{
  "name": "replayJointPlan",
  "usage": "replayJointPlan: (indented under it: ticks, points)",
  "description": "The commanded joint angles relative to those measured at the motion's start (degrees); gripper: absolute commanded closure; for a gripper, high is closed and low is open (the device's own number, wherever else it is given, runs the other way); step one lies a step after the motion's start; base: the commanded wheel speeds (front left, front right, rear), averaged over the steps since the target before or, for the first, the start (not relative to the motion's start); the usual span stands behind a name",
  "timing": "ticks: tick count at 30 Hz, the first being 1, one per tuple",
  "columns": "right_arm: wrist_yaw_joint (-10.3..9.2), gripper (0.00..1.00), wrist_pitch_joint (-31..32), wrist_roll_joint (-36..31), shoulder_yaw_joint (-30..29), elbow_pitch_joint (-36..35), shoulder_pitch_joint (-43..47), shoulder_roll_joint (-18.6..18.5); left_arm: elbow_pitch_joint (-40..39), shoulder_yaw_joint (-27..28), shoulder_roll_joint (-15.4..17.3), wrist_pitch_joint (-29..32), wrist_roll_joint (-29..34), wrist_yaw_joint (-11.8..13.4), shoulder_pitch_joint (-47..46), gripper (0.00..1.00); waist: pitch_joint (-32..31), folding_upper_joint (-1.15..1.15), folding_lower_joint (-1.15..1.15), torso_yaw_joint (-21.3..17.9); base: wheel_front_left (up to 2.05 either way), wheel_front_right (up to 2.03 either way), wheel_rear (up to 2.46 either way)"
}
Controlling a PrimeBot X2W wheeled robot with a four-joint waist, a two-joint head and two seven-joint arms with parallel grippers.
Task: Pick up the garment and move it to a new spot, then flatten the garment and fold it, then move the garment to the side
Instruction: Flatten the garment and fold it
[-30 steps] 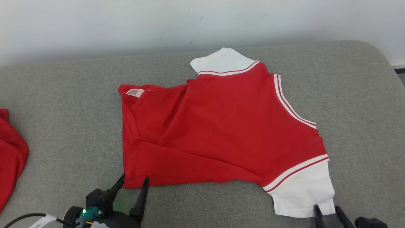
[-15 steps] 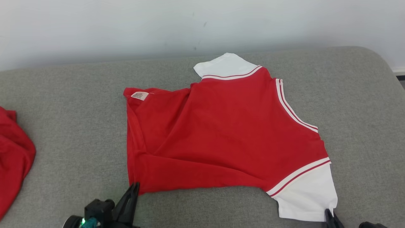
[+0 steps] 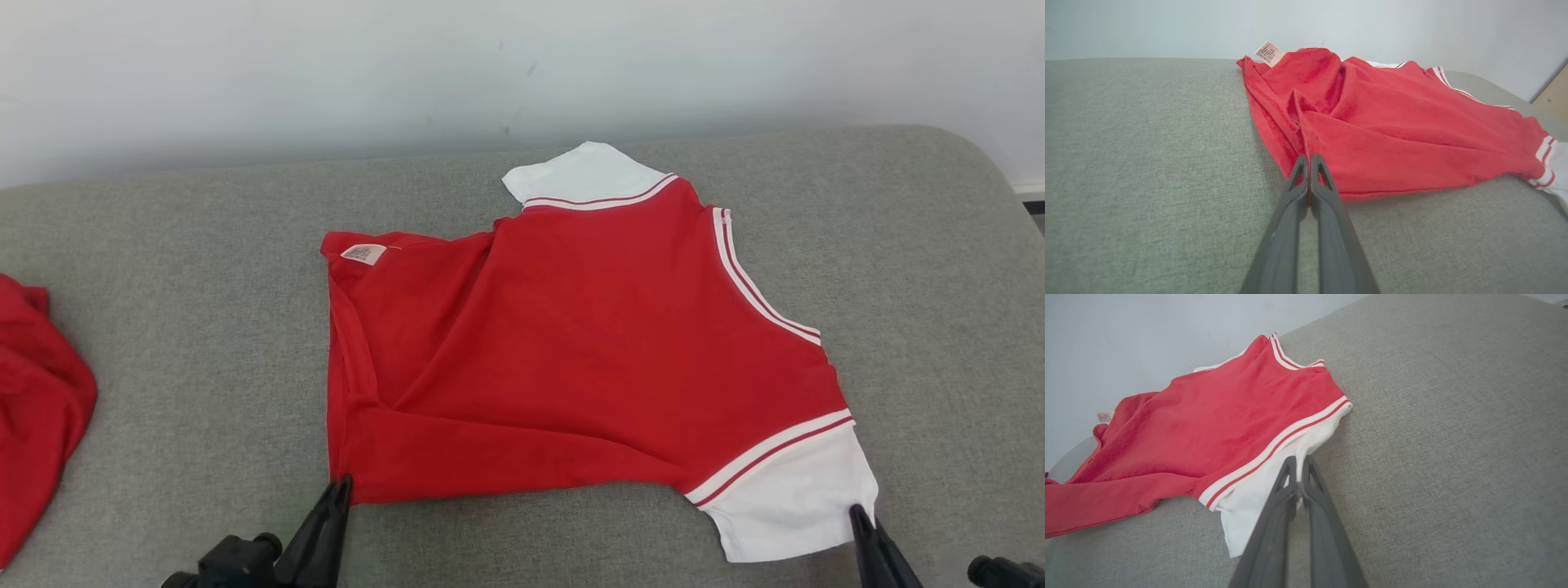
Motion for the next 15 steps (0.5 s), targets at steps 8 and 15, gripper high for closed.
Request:
replayJointPlan:
  ticks: [8, 15]
  points:
    - [0.08, 1.0, 2.9, 2.1, 0.1, -3.9, -4.0, -1.2, -1.8, 0.1, 0.0, -0.2, -1.0, 0.1, -3.1, 1.0, 0.1, 0.0, 0.0, 0.2, 0.0, 0.0, 0.0]
    - [0.08, 1.0, 7.9, 6.8, 1.7, -5.9, -18.7, -5.3, -3.2, -7.9, 6.7, 2.5, -6.3, 0.1, -18.1, 1.0, 3.1, 0.0, 0.0, 0.2, 0.0, 0.0, 0.0]
